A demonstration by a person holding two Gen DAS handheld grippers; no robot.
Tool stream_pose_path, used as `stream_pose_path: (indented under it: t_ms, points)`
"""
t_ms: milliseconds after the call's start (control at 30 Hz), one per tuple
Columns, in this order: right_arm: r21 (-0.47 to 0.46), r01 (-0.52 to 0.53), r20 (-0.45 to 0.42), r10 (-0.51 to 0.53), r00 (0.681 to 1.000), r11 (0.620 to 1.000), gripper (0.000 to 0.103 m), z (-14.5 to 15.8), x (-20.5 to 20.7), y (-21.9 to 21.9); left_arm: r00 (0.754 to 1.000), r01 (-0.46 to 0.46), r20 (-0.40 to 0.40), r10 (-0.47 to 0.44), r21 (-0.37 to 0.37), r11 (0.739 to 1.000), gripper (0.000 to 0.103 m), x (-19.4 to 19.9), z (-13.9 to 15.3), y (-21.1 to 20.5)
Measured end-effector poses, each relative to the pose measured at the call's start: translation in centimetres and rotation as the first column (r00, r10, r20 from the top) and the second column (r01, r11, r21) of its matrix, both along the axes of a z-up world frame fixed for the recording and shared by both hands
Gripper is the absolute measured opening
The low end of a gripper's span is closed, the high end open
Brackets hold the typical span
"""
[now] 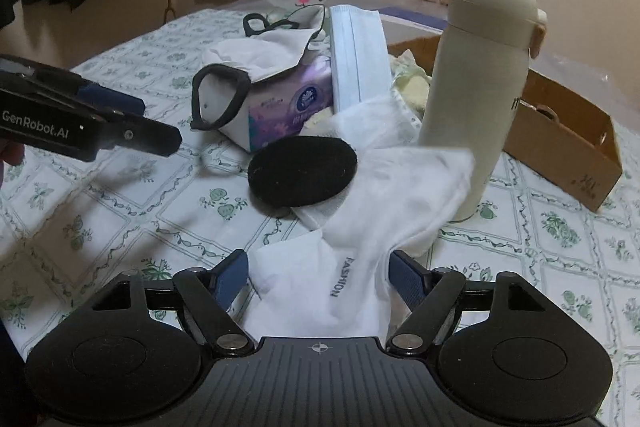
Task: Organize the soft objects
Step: 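Lift the sock with the right gripper while the left gripper grasps the black foam pad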
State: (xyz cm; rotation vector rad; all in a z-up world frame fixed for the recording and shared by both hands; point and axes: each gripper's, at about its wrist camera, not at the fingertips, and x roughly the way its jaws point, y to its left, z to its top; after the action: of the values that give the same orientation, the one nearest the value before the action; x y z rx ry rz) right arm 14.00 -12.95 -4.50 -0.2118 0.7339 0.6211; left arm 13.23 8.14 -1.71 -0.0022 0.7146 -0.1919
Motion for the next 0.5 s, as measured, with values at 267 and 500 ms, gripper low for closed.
stream_pose_path:
  t_ms: [267,500]
  points:
    - [-0.042,0.008,0.012,-0.008,1.0,0.999,0.058,-1.3,0.9,-0.1,0.998,0.063,0.004,-0.063,-0.003,0.998,0.066,0.3,-0.5,-1.6]
    - [-0.068,0.024,0.051,-0.021,0.998,0.997,0.011,-1.3,1.0,-0.7,0.992,0.124,-0.001,-0.124,0.006,0.992,0.066,1.0,-1.2,-3.6]
